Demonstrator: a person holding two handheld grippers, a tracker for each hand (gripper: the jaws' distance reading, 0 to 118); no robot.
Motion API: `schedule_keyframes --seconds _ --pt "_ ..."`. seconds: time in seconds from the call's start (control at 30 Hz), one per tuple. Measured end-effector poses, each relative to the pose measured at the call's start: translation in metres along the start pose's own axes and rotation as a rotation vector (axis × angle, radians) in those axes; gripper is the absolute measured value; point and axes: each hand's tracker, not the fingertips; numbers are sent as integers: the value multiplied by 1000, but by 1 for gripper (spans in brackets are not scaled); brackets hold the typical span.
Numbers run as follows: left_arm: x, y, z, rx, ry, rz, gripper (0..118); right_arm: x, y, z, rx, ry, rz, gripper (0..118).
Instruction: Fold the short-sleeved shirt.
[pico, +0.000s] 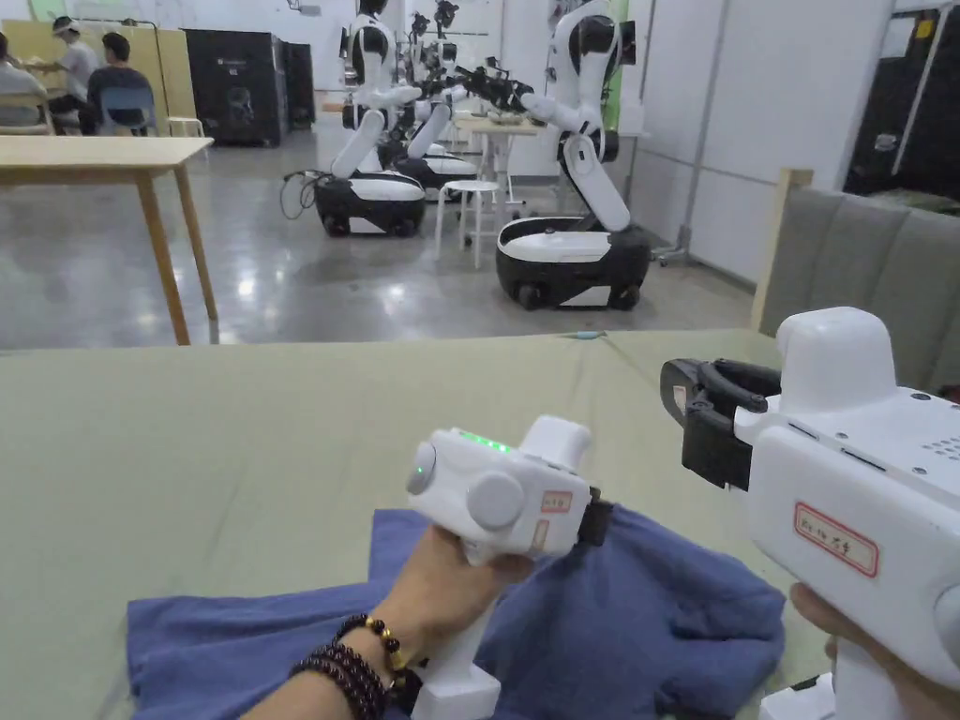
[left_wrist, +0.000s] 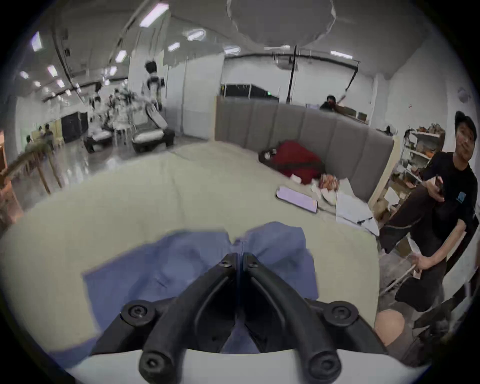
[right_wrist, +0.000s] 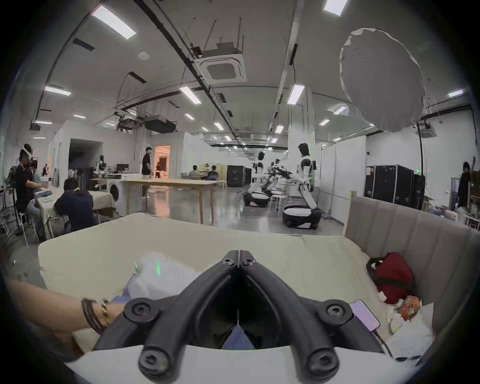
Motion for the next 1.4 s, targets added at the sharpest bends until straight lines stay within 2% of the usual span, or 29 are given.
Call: schedule_keyframes --seconds 0.17,0.23,0.27,0.3,0.37,0.4,0.43,0.5,0.6,0.7,0.73,0.77,0.8,0.83,0.87,0.9,0.93,1.0,1.03,1.17,1.2,1.23,1.27,1.3,1.33,1.37,1.4 --pt "9 -63 -61 -157 30 46 1 18 -18 -5 -41 -22 -2 0" --pt "5 -62 -60 -162 8 48 2 20 -22 -6 -50 -24 3 0" --pt "3 -56 -50 -136 13 59 7 21 -23 -5 -53 -27 7 0" --pt "0 -46 -37 -71 12 79 27 20 -23 -5 -54 -30 11 0" --pt "-10 -22 -4 36 33 125 109 17 -22 -4 -48 -36 6 0" --pt "-14 -10 18 65 37 142 116 15 -21 -3 -40 -27 -5 0" --pt "-21 1 46 221 10 137 114 12 -19 -3 -35 -19 -11 0" --pt "-33 17 104 244 68 146 117 4 -15 0 -22 -6 -18 0" --pt "-36 18 198 374 183 100 117 -9 -10 5 0 34 -29 0" --pt "-55 -7 271 422 329 90 115 -22 -8 9 12 67 -41 0" --pt "-62 -17 287 415 346 106 109 -26 -9 11 16 75 -46 0" --pt "-69 -29 304 435 368 126 95 -31 -9 13 17 87 -52 0" --pt "-75 -44 318 438 389 147 48 -35 -10 14 20 100 -59 0" --pt "-79 -58 328 441 418 170 48 -38 -10 15 22 108 -64 0" --pt "-84 -73 338 450 468 190 33 -42 -12 17 25 114 -70 0" --pt "-88 -87 343 431 493 205 1 -45 -12 18 28 121 -72 0" --pt "-81 -96 350 478 533 195 0 -48 -12 19 29 126 -71 0" --pt "-89 -114 353 436 454 285 0 -53 -12 19 30 134 -73 0" --pt "-90 -118 353 435 463 325 0 -55 -11 18 29 138 -74 0" --pt "-138 -110 330 326 569 305 0 -62 -11 12 13 152 -58 0" --pt "-162 -111 319 273 584 304 20 -64 -12 10 9 151 -54 0" --pt "-177 -109 306 210 585 304 57 -64 -14 9 4 152 -50 0" --pt "-196 -108 288 119 580 332 103 -64 -15 7 -2 154 -50 0" --pt "-213 -109 271 28 588 362 117 -63 -17 6 -7 154 -52 0" --pt "-216 -114 256 112 601 330 116 -63 -19 4 -12 153 -53 0" --pt "-232 -119 237 14 639 340 117 -62 -20 2 -20 156 -54 0" --pt "-247 -123 220 -8 654 318 117 -61 -23 0 -29 162 -56 0"
